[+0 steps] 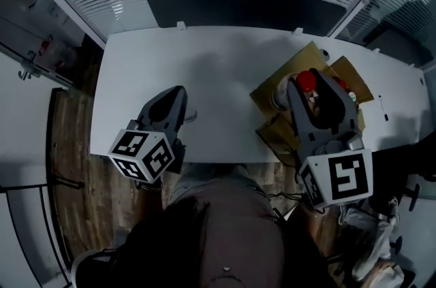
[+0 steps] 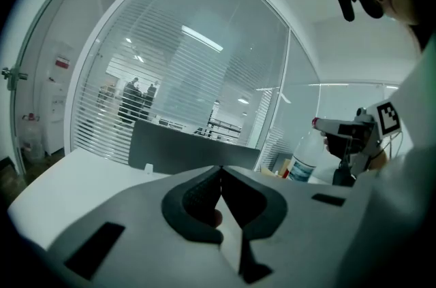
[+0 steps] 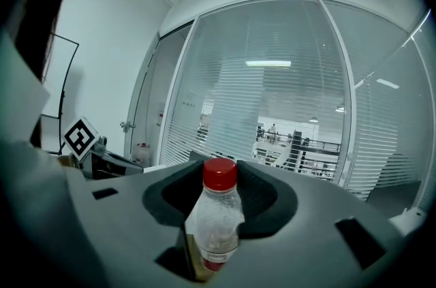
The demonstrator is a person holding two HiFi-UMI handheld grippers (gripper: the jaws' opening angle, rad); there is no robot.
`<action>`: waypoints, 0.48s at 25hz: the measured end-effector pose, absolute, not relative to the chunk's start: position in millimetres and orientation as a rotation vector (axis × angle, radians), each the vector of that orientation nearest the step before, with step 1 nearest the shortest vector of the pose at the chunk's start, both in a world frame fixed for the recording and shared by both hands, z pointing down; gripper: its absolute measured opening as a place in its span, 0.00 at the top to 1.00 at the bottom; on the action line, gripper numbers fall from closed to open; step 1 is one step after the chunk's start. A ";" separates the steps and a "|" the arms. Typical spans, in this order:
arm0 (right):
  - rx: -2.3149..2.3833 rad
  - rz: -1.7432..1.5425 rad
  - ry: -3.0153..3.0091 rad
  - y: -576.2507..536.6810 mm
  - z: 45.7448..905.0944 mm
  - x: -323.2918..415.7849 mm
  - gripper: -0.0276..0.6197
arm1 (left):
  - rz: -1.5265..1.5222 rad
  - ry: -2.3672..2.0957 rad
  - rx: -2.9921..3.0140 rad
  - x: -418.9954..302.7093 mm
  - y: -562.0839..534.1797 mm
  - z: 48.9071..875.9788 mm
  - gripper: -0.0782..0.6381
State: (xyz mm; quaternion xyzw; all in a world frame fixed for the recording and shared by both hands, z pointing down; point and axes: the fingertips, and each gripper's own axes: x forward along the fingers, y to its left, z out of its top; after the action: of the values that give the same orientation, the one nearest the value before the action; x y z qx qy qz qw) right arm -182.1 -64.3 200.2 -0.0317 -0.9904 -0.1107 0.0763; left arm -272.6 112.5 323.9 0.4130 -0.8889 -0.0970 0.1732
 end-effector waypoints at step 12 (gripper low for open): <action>-0.284 -0.337 -2.988 -16.6 201.8 -206.4 0.70 | -0.293 -2.597 1.015 -273.9 169.0 327.2 0.88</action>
State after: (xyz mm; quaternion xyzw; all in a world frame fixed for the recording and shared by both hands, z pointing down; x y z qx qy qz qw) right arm -206.4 -16.6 201.8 -0.0938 -0.9875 -0.1113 0.0607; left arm -273.9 169.0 327.2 0.3567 -0.9131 -0.1031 0.1683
